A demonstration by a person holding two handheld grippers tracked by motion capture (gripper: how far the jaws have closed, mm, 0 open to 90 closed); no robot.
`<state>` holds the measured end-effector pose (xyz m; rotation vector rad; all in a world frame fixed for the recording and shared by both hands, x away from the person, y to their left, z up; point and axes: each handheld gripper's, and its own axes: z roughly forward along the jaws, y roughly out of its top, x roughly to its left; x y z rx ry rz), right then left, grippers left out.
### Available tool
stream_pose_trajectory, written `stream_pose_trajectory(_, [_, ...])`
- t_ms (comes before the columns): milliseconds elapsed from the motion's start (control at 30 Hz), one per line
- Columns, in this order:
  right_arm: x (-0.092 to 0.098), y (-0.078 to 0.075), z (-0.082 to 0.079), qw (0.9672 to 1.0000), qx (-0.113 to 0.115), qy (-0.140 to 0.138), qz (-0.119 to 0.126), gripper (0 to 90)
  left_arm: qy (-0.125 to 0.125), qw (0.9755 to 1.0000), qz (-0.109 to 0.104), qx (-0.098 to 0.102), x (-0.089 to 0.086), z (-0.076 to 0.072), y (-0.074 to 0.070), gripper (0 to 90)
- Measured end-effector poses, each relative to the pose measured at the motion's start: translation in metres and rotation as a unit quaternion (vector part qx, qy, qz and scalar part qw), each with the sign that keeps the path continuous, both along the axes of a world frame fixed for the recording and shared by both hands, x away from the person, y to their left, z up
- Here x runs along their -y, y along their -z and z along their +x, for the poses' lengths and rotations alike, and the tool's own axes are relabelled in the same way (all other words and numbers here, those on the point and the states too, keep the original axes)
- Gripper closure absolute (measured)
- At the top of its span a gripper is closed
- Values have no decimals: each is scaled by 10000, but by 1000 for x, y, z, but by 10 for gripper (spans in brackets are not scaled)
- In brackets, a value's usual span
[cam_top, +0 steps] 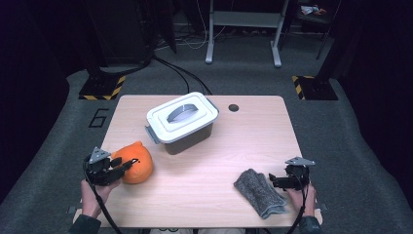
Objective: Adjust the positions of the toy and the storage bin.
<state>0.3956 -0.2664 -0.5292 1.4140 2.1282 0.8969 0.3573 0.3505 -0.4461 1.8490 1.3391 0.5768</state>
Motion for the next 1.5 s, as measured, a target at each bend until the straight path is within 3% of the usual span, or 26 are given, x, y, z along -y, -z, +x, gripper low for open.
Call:
stream_pose_trajectory(233, [0, 0, 0, 10000, 3, -3, 3, 0, -21, 10000, -63, 27, 0, 4, -5, 480])
stream_pose_trajectory(600, [0, 0, 0, 10000, -18, 17, 48, 0, 129, 9999, -103, -15, 7, 16, -12, 225])
stream_pose_trajectory(800, [0, 0, 0, 10000, -15, 11, 48, 0, 316, 9994, -88, 61, 21, 30, -25, 134])
stream_pose_trajectory(1000, [0, 0, 0, 10000, -17, 7, 48, 0, 534, 9985, -79, 15, 37, 49, -37, 0])
stream_pose_trajectory(1133, [0, 0, 0, 10000, -16, 7, 49, 0, 721, 9974, -52, -3, 48, 64, -44, 0])
stream_pose_trajectory(1233, [0, 0, 0, 10000, -16, 5, 48, 1, 691, 9973, 242, 21, 58, 75, -49, 0])
stream_pose_trajectory(1333, [0, 0, 0, 10000, -14, 1, 50, 2, 774, 9966, 296, -10, 65, 89, -51, 0])
stream_pose_trajectory(1500, [0, 0, 0, 10000, -13, 1, 49, 2, 912, 9956, 182, 91, 71, 107, -52, 0])
